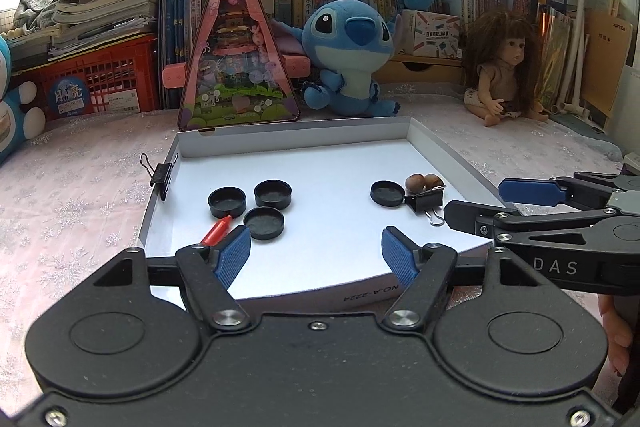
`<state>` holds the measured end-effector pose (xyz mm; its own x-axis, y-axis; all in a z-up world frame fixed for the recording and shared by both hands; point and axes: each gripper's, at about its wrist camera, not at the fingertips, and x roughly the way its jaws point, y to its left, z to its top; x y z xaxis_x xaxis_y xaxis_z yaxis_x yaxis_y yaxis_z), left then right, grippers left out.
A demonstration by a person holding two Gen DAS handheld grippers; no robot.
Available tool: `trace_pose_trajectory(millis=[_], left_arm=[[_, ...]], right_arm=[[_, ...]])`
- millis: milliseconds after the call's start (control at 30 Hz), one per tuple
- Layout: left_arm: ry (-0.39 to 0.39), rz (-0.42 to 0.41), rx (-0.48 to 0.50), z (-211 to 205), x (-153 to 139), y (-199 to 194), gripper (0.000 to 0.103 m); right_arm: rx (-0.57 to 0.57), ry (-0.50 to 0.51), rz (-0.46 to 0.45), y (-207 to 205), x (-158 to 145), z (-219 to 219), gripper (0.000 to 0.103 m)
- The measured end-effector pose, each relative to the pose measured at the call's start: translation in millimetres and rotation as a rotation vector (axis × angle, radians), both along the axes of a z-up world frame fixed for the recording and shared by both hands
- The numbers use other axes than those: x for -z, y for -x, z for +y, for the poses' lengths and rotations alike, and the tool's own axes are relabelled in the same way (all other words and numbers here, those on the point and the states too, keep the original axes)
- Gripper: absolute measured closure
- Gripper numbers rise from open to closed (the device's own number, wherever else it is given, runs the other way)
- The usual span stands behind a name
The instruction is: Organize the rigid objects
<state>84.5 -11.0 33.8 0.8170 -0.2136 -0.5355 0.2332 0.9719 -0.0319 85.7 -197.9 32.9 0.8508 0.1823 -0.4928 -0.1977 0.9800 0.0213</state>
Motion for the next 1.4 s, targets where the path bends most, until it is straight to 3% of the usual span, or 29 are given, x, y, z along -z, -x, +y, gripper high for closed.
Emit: trace_pose_trajectory(millis=[500, 967, 1067, 1233, 1400], left_arm=[[0.061, 0.030, 0.030, 14.6, 13.2, 51.2, 0.032], [0.048, 0.011, 0.090, 18.2, 20.9, 90.6, 0.032], [0.045, 0.012, 0.079, 18.8, 22.9, 90.9, 0.032], [0.050, 0.009, 0.071, 22.0, 23.7, 91.2, 0.032], [0.047, 0.006, 0.083, 21.3, 24.9, 93.5, 0.032]], right_arm=[[-0.035, -0.045, 0.016, 42.0, 12.6, -12.2, 0.024], [-0.235, -0.084, 0.023, 90.8, 22.5, -19.0, 0.022], [-0.283, -0.063, 0.035, 95.2, 25.6, -11.2, 0.039], [-0.338, -0.052, 0.031, 99.1, 28.3, 0.3, 0.043], [-0.364, -0.001, 0.027, 99.3, 32.9, 12.5, 0.053]])
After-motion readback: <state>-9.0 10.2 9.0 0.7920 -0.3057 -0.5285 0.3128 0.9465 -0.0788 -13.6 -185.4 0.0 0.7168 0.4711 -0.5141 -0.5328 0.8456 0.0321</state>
